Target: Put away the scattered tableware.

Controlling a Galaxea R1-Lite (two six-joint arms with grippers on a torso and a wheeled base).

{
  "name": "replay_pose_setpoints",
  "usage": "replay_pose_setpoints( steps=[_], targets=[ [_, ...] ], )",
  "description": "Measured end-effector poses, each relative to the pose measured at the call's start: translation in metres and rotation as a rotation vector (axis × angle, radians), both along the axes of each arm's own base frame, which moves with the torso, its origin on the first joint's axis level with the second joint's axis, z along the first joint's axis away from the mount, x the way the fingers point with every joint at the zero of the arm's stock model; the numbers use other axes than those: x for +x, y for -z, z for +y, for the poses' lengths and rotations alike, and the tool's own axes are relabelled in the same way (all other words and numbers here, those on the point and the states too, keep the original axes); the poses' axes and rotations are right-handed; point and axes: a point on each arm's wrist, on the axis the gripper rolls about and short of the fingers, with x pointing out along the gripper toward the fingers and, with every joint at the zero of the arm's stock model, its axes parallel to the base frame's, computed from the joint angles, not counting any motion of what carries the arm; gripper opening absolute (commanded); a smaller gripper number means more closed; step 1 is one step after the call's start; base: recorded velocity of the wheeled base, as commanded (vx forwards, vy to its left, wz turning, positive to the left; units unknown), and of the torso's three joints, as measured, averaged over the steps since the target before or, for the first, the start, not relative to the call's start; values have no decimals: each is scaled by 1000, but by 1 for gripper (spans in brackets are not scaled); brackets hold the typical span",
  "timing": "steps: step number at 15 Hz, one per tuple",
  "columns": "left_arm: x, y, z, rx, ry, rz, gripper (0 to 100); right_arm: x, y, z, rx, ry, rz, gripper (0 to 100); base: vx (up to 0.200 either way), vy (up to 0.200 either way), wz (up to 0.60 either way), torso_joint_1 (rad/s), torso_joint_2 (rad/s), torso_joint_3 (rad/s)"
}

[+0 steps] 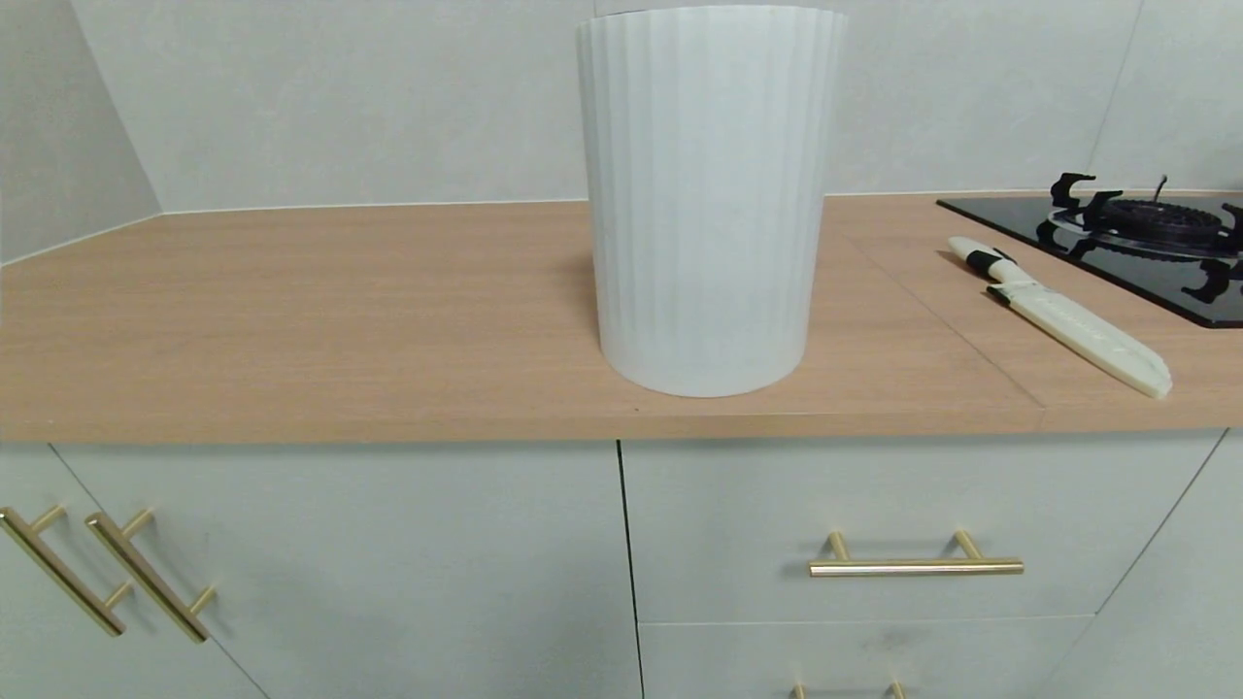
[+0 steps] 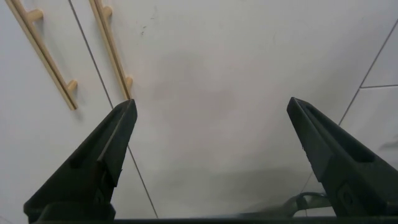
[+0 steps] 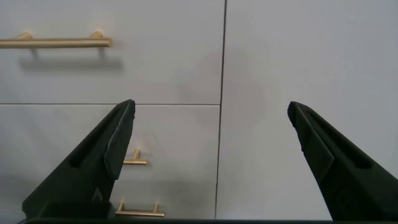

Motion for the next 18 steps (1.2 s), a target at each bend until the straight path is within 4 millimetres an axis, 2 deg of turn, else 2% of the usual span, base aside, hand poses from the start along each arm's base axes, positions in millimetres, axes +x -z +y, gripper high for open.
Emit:
replay_pose_setpoints(
  steps=[11,15,18],
  targets=[
    [0,0,0,0,0,0,100,0,0,0,0,0,0,100,0,0,0,0,0,0],
    [0,0,0,0,0,0,100,0,0,0,1,1,0,100,0,0,0,70,-234,-243],
    [0,0,0,0,1,0,100,0,0,0,2,0,0,100,0,0,0,163,-526,-294]
  ],
)
